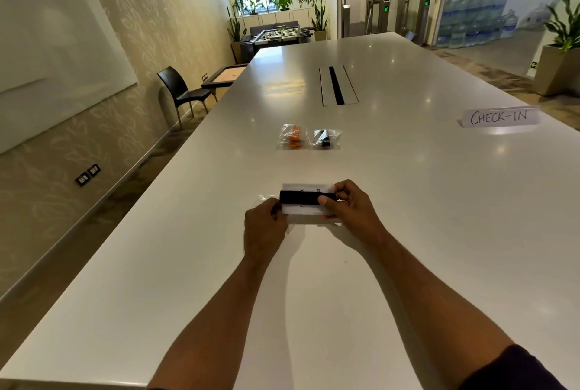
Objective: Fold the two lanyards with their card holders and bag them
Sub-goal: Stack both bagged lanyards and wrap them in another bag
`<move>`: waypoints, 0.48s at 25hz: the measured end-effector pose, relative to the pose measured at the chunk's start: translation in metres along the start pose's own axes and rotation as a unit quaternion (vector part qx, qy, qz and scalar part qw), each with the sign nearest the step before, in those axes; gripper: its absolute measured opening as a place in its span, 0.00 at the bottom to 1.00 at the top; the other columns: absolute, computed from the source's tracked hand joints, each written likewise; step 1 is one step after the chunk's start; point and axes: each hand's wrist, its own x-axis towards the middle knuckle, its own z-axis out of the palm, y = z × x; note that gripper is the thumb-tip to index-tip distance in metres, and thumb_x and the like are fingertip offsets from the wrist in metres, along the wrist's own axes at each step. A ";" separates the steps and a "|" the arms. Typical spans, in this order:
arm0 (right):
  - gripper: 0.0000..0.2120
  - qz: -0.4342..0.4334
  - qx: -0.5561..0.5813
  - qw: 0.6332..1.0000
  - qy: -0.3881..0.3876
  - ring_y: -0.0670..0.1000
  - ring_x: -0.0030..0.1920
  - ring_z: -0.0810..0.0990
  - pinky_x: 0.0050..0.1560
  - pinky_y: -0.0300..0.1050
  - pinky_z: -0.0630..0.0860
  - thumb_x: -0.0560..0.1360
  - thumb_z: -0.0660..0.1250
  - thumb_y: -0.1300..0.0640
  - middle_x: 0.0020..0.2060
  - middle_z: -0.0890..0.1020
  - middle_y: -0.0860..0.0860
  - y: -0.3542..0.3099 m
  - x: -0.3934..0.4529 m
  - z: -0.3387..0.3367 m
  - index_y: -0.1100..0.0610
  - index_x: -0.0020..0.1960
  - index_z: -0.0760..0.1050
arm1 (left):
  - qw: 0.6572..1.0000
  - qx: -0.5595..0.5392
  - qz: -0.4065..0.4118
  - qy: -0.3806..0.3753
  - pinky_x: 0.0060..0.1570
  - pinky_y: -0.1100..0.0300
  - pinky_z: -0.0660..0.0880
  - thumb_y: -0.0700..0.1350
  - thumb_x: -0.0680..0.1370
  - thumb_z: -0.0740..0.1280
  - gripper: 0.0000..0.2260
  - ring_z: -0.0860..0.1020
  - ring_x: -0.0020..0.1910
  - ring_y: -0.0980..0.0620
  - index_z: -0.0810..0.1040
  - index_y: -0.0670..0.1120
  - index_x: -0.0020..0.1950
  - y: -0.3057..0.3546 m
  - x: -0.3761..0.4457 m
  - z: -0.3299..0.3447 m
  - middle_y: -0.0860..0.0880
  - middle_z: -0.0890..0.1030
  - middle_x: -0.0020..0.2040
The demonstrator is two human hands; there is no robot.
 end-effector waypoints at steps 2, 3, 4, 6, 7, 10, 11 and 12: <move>0.12 0.004 -0.010 1.000 0.006 0.53 0.40 0.82 0.42 0.60 0.84 0.74 0.77 0.59 0.37 0.80 0.50 0.001 0.000 0.000 0.60 0.49 0.75 | 0.998 -0.042 -0.035 -0.001 0.32 0.60 0.77 0.42 0.74 0.66 0.07 0.80 0.33 0.59 0.81 0.53 0.41 -0.003 0.000 0.000 0.57 0.82 0.33; 0.12 0.007 -0.010 1.000 0.005 0.52 0.39 0.81 0.41 0.61 0.84 0.73 0.78 0.59 0.35 0.78 0.47 0.002 0.000 0.000 0.60 0.48 0.74 | 0.997 -0.062 -0.045 0.005 0.33 0.57 0.79 0.43 0.75 0.66 0.06 0.81 0.34 0.57 0.82 0.52 0.44 -0.003 0.000 0.000 0.56 0.83 0.35; 0.13 0.008 -0.012 1.000 0.003 0.51 0.38 0.80 0.40 0.62 0.85 0.73 0.78 0.59 0.33 0.77 0.45 0.003 0.001 0.000 0.60 0.47 0.74 | 0.996 -0.072 -0.044 0.013 0.33 0.56 0.79 0.43 0.76 0.66 0.06 0.82 0.34 0.57 0.82 0.52 0.45 -0.004 0.000 0.000 0.55 0.83 0.35; 0.14 0.005 -0.027 1.000 -0.001 0.50 0.36 0.80 0.37 0.59 0.84 0.71 0.79 0.58 0.32 0.78 0.44 0.005 0.000 0.000 0.59 0.45 0.74 | 0.997 -0.062 -0.027 0.033 0.34 0.61 0.77 0.42 0.77 0.66 0.07 0.81 0.34 0.58 0.82 0.52 0.47 -0.003 0.000 0.000 0.55 0.83 0.36; 0.14 0.004 -0.036 0.999 0.002 0.51 0.36 0.80 0.36 0.59 0.84 0.71 0.80 0.57 0.32 0.78 0.45 0.006 0.000 0.000 0.59 0.45 0.74 | 0.998 -0.052 -0.020 0.040 0.34 0.61 0.76 0.42 0.78 0.66 0.07 0.82 0.35 0.56 0.81 0.52 0.49 -0.001 -0.001 0.000 0.54 0.83 0.37; 0.15 0.004 -0.054 0.998 0.018 0.53 0.36 0.81 0.32 0.57 0.84 0.70 0.80 0.56 0.35 0.80 0.52 0.007 -0.001 0.004 0.59 0.44 0.74 | 0.999 -0.013 0.003 0.047 0.37 0.58 0.78 0.44 0.80 0.66 0.07 0.82 0.37 0.53 0.78 0.52 0.57 0.002 -0.003 0.001 0.53 0.84 0.39; 0.15 0.002 -0.060 0.998 0.028 0.53 0.36 0.81 0.31 0.54 0.83 0.69 0.80 0.55 0.35 0.80 0.53 0.007 -0.002 0.006 0.59 0.43 0.74 | 0.999 -0.002 0.013 0.049 0.37 0.57 0.78 0.44 0.80 0.65 0.08 0.81 0.38 0.53 0.76 0.52 0.58 0.003 -0.004 0.001 0.54 0.83 0.40; 0.15 0.001 -0.068 0.997 0.041 0.52 0.36 0.81 0.31 0.52 0.83 0.69 0.80 0.55 0.35 0.80 0.53 0.007 -0.002 0.009 0.58 0.42 0.74 | 0.998 0.005 0.022 0.052 0.38 0.57 0.78 0.44 0.80 0.65 0.08 0.81 0.39 0.53 0.76 0.52 0.58 0.003 -0.004 0.001 0.54 0.82 0.41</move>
